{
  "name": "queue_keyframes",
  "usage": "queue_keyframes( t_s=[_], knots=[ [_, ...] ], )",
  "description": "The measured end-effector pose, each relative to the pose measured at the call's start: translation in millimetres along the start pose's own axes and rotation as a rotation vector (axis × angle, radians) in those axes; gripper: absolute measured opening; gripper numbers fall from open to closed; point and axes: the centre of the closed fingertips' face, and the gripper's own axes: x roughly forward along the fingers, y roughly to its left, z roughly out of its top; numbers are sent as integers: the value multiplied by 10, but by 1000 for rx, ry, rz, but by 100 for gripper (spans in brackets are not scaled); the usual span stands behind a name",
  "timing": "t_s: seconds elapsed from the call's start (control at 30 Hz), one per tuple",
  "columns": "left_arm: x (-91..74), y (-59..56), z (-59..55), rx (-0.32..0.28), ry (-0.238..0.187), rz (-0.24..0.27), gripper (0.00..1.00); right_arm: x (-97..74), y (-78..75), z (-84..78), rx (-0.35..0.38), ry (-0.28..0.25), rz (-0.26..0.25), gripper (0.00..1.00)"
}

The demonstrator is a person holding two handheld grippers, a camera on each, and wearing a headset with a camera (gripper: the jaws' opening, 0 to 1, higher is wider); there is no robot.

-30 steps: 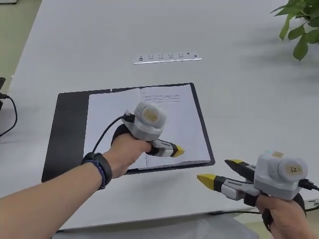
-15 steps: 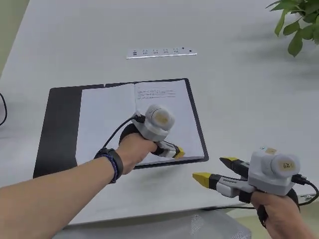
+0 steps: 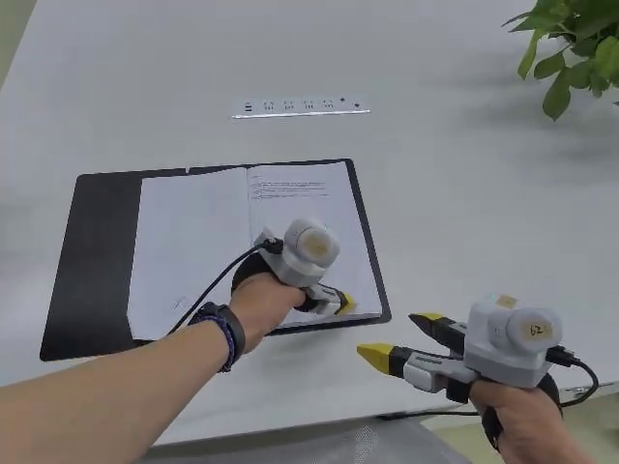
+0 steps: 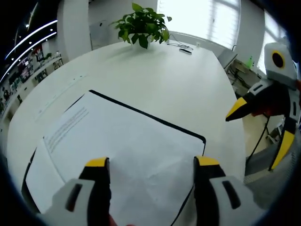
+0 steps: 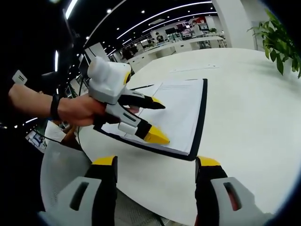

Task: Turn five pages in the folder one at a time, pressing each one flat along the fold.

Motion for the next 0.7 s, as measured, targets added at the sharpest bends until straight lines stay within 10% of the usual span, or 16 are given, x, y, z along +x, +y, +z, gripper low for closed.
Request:
queue_keyframes(
  t_s=[0.7],
  knots=[
    [14, 50, -86, 25, -2, -19, 67, 135, -14, 84, -16, -2, 16, 65]
  ],
)
